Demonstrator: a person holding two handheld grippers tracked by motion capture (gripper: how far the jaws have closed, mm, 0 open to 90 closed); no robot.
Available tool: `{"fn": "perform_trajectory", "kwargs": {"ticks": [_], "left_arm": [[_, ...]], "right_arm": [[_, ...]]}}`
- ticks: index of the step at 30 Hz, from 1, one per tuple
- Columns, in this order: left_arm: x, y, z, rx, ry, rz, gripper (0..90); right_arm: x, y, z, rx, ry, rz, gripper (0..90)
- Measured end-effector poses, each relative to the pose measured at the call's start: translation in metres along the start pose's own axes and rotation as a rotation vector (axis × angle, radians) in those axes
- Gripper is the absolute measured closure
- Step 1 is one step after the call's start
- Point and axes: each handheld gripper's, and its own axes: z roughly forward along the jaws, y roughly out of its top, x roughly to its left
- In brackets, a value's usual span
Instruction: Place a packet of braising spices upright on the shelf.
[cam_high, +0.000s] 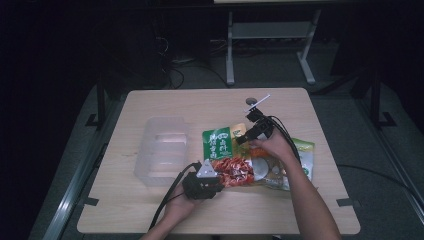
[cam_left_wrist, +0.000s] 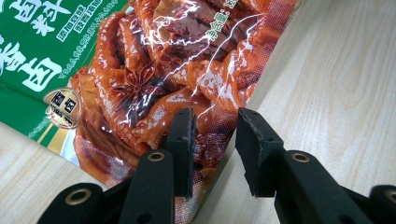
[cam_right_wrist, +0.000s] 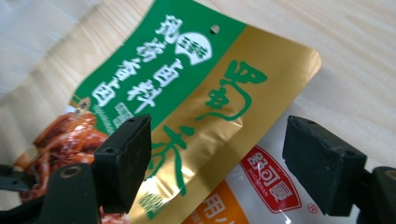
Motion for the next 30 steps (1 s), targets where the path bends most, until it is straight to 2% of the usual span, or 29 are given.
{"fn": "perform_trajectory", "kwargs": {"ticks": [3, 4, 7, 10, 13, 14, 15, 16, 17, 19, 21, 24, 25, 29, 30], "left_arm": [[0.000, 0.000, 0.000, 0.000, 0.002, -0.002, 66.8], [0.000, 0.000, 0.000, 0.000, 0.004, 0.005, 66.8], [0.001, 0.000, 0.000, 0.000, 0.004, 0.004, 67.0], [0.001, -0.001, 0.000, 0.000, 0.009, 0.005, 67.1], [0.002, -0.001, 0.000, -0.002, 0.008, -0.005, 67.1], [0.001, -0.001, 0.000, -0.003, 0.007, -0.009, 66.8], [0.001, -0.001, 0.000, -0.003, 0.008, -0.010, 66.6], [0.001, -0.001, 0.000, -0.003, 0.008, -0.010, 66.0], [0.001, -0.001, 0.000, -0.006, 0.006, -0.019, 65.5], [0.002, -0.001, 0.000, -0.003, 0.007, -0.017, 64.6], [0.003, -0.001, -0.001, -0.015, -0.006, -0.045, 61.3], [0.004, 0.000, -0.003, -0.024, -0.011, -0.051, 57.7], [0.004, 0.001, -0.004, -0.038, -0.013, -0.065, 55.9], [0.006, 0.003, -0.009, -0.091, -0.023, -0.122, 43.6], [0.007, 0.003, -0.011, -0.098, -0.020, -0.128, 37.6]], "right_arm": [[-0.003, -0.001, 0.005, 0.019, 0.001, 0.019, 24.2], [-0.005, -0.002, 0.008, 0.027, 0.015, 0.032, 28.2], [-0.005, -0.002, 0.010, 0.030, 0.029, 0.035, 32.3], [-0.003, -0.002, 0.012, 0.047, 0.039, 0.025, 45.3], [-0.003, -0.003, 0.010, 0.043, 0.064, 0.022, 66.1], [-0.003, -0.004, 0.008, 0.032, 0.071, 0.023, 75.7], [-0.003, -0.005, 0.006, 0.027, 0.086, 0.026, 79.4], [-0.003, -0.005, 0.006, 0.027, 0.086, 0.026, 79.4], [-0.004, -0.006, 0.005, 0.020, 0.106, 0.025, 87.4], [-0.003, -0.007, 0.003, 0.015, 0.112, 0.020, 88.9], [-0.001, -0.008, -0.003, 0.008, 0.124, 0.008, 89.8], [0.002, -0.011, -0.009, -0.008, 0.125, -0.013, 89.9], [0.004, -0.012, -0.012, -0.015, 0.123, -0.020, 89.9], [0.012, -0.018, -0.030, -0.091, 0.131, -0.065, 90.0], [0.017, -0.021, -0.038, -0.123, 0.125, -0.085, 90.0]]}}
